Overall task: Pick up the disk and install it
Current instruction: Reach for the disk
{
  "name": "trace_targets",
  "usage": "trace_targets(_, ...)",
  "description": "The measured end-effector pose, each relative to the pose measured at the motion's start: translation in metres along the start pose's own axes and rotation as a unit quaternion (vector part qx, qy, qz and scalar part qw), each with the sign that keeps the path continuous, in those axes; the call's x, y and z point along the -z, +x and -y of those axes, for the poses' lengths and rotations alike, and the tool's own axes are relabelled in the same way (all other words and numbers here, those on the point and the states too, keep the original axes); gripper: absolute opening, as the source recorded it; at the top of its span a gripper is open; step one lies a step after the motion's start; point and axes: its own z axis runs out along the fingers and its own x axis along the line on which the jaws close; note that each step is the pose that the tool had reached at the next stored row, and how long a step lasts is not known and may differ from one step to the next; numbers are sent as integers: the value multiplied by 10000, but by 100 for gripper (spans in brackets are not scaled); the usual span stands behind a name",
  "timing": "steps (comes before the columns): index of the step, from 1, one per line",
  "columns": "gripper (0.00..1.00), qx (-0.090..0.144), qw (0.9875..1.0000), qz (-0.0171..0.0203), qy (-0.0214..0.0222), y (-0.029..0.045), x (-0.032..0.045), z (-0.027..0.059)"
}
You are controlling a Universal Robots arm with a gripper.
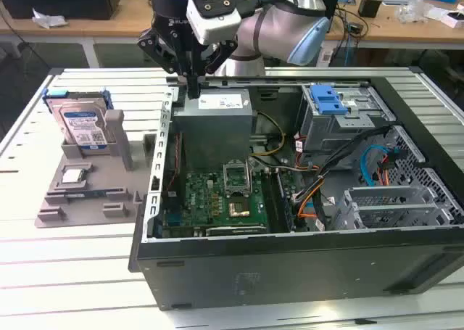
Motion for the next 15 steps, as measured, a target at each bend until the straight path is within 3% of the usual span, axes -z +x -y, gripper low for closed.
trace_targets(3,11,0,10000,0,0,121,3,9)
trace_targets(15,11,0,10000,0,0,308,8,23)
